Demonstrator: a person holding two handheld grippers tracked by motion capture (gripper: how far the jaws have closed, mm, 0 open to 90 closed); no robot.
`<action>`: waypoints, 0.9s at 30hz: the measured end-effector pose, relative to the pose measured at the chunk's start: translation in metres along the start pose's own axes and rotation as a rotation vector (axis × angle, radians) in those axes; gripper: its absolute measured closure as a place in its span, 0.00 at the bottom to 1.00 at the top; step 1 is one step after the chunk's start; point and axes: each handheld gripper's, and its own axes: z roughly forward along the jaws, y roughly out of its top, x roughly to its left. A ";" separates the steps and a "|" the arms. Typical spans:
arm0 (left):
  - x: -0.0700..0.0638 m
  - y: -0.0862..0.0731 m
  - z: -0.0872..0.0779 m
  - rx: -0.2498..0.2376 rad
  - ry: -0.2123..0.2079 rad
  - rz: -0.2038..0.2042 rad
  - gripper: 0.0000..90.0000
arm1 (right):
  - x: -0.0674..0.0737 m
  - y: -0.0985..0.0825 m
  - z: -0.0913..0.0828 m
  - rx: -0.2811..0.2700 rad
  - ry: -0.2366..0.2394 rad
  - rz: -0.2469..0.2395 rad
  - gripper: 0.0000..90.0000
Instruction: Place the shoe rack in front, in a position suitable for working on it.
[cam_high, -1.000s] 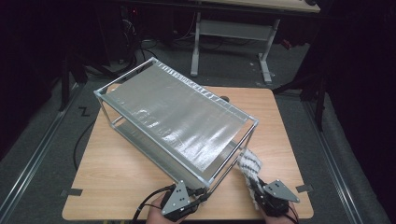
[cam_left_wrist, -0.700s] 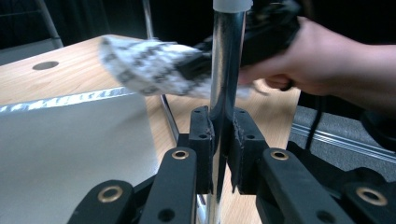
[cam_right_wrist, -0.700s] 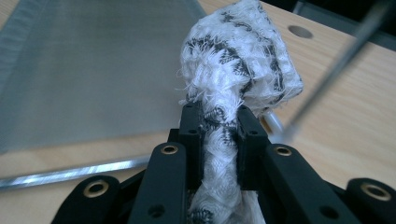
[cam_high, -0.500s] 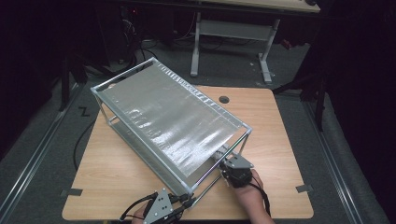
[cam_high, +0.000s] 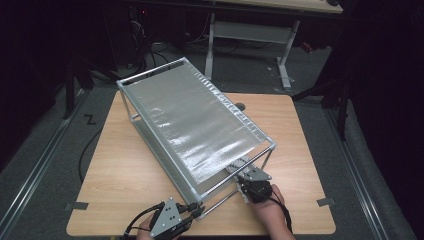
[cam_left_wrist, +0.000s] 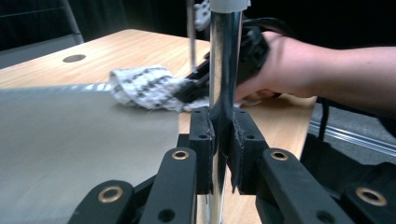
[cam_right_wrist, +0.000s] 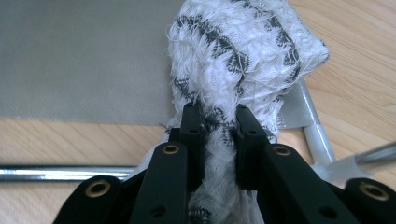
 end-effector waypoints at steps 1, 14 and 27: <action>0.000 0.000 0.000 0.000 0.006 -0.001 0.90 | -0.001 -0.001 -0.002 0.003 -0.004 -0.001 0.86; 0.005 0.005 0.017 0.000 0.002 0.029 0.89 | -0.001 -0.021 -0.054 -0.141 0.010 0.036 0.85; 0.007 0.007 0.027 -0.013 -0.038 0.011 0.90 | 0.061 -0.031 -0.061 -0.086 0.186 -0.085 0.83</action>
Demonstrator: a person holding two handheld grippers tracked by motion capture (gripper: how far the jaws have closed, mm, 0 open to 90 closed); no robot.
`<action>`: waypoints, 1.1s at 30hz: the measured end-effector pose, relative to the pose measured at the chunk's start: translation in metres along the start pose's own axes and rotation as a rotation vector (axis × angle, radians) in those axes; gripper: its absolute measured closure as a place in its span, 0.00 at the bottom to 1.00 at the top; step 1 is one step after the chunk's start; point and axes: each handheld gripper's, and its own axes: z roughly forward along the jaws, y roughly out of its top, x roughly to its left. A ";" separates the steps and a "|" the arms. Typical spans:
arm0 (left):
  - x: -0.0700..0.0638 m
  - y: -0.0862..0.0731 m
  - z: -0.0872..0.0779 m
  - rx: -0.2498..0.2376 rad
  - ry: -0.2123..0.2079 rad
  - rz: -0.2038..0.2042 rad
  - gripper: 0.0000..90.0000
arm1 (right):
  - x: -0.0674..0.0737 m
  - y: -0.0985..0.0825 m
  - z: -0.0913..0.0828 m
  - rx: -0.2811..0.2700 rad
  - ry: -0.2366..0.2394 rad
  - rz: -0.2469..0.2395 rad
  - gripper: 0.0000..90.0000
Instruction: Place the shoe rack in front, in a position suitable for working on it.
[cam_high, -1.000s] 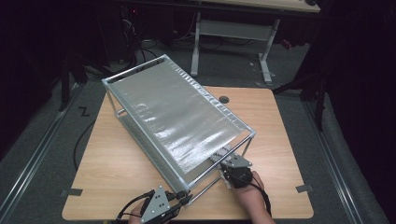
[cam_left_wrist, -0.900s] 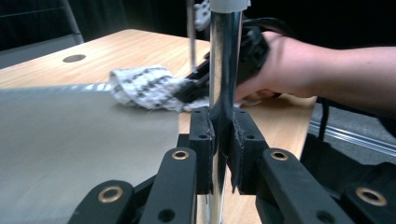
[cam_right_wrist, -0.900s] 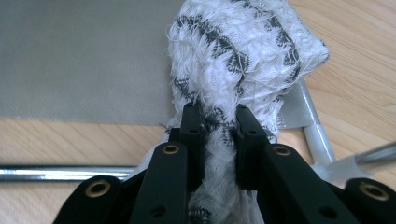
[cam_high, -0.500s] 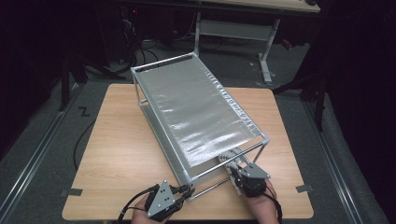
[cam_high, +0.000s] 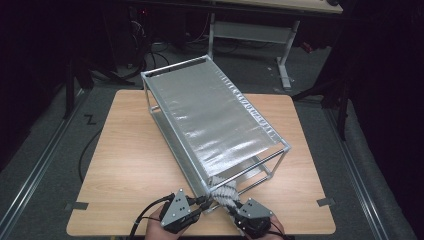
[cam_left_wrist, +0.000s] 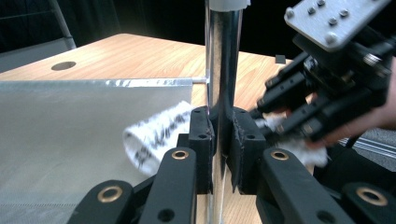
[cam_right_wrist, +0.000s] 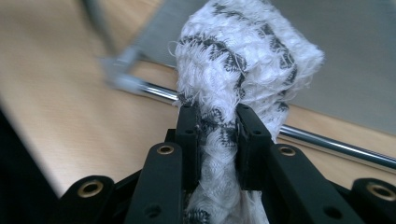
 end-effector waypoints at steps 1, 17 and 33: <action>0.000 0.000 0.000 -0.002 0.000 -0.001 0.90 | 0.003 0.001 0.000 -0.008 0.022 -0.003 0.83; -0.001 -0.003 -0.002 -0.017 0.015 -0.006 0.89 | 0.002 -0.001 0.010 0.029 0.044 0.019 0.82; 0.000 -0.005 -0.004 -0.023 0.003 -0.017 0.89 | -0.065 -0.023 -0.001 0.046 -0.149 0.199 0.83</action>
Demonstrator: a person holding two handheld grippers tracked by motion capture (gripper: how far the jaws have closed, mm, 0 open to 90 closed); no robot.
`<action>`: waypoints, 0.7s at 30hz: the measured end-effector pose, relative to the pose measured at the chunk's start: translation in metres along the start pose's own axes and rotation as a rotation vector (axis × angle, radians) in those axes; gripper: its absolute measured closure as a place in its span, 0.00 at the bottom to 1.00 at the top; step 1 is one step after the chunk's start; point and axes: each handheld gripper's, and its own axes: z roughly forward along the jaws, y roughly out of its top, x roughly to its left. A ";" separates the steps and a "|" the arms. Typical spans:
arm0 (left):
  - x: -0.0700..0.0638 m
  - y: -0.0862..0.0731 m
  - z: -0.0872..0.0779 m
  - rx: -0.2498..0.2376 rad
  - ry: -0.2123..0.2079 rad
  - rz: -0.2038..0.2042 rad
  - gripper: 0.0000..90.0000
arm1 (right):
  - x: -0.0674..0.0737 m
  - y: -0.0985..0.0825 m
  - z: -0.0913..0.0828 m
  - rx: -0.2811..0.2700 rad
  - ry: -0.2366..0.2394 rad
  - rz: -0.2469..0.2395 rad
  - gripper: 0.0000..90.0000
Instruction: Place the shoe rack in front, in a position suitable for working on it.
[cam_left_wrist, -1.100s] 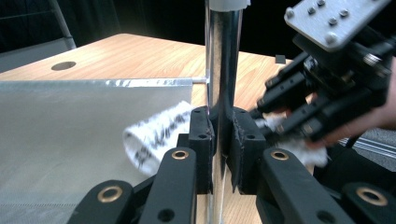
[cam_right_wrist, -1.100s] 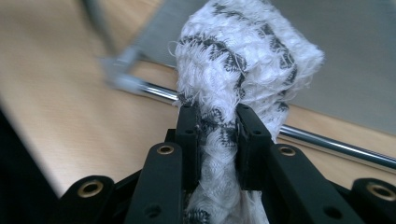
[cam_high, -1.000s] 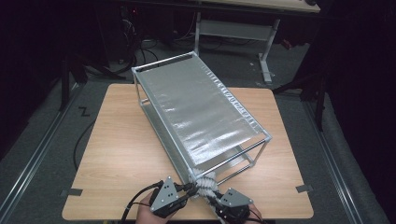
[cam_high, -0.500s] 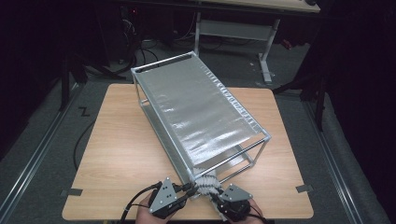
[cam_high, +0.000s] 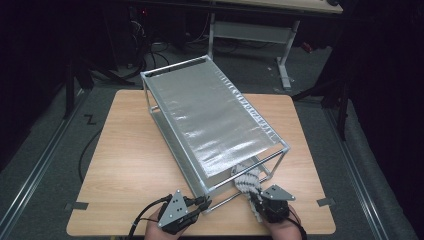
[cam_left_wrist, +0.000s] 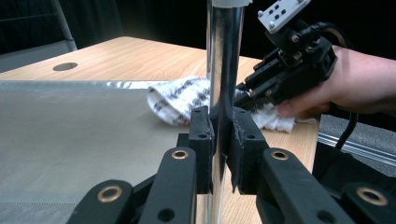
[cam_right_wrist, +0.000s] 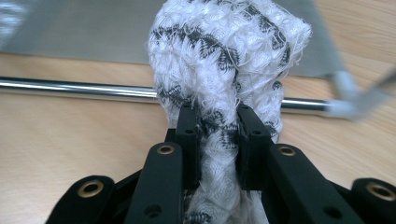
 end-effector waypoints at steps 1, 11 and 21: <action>0.000 0.000 0.000 -0.001 0.000 0.001 0.89 | -0.003 -0.001 0.000 -0.001 -0.016 0.010 0.83; -0.001 0.000 0.000 0.001 0.006 0.010 0.89 | -0.039 -0.007 -0.002 -0.015 -0.098 0.132 0.82; 0.000 0.000 0.000 -0.001 0.004 0.010 0.89 | -0.033 -0.006 0.001 -0.006 -0.137 0.094 0.79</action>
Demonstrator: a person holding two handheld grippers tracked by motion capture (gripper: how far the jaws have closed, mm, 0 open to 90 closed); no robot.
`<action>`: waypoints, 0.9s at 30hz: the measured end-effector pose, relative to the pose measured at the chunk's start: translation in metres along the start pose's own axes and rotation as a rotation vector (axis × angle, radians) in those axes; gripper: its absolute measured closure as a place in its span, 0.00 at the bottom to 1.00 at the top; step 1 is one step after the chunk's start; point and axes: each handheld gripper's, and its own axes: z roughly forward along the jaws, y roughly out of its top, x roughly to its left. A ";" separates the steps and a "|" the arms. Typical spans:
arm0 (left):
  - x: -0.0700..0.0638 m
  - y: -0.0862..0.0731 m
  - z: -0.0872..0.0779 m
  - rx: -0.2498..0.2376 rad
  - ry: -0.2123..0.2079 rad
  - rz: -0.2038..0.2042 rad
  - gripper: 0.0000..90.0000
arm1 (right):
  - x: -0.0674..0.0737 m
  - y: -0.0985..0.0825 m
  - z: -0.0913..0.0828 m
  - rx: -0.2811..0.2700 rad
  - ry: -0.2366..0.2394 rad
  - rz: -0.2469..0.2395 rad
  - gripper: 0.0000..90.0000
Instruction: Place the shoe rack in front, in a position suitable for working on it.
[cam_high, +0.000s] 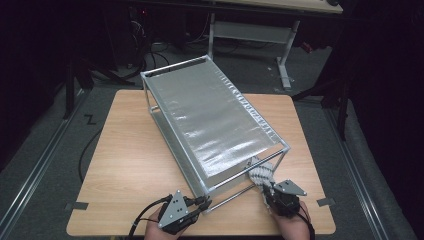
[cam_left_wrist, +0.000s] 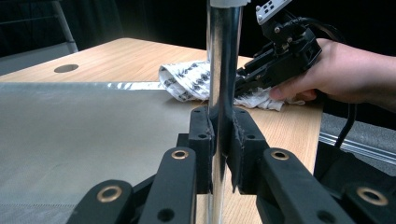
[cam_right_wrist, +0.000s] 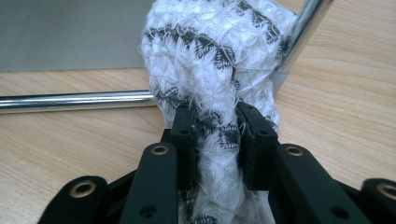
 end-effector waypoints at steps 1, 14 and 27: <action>0.000 0.000 0.000 0.000 0.001 0.000 0.89 | 0.000 0.000 0.000 0.001 0.002 0.002 0.80; 0.000 0.000 0.000 0.003 0.001 0.001 0.89 | 0.043 0.004 -0.004 0.003 0.156 -0.109 0.79; 0.000 0.000 0.000 0.003 0.001 0.001 0.89 | 0.112 0.008 -0.012 0.009 0.345 -0.273 0.78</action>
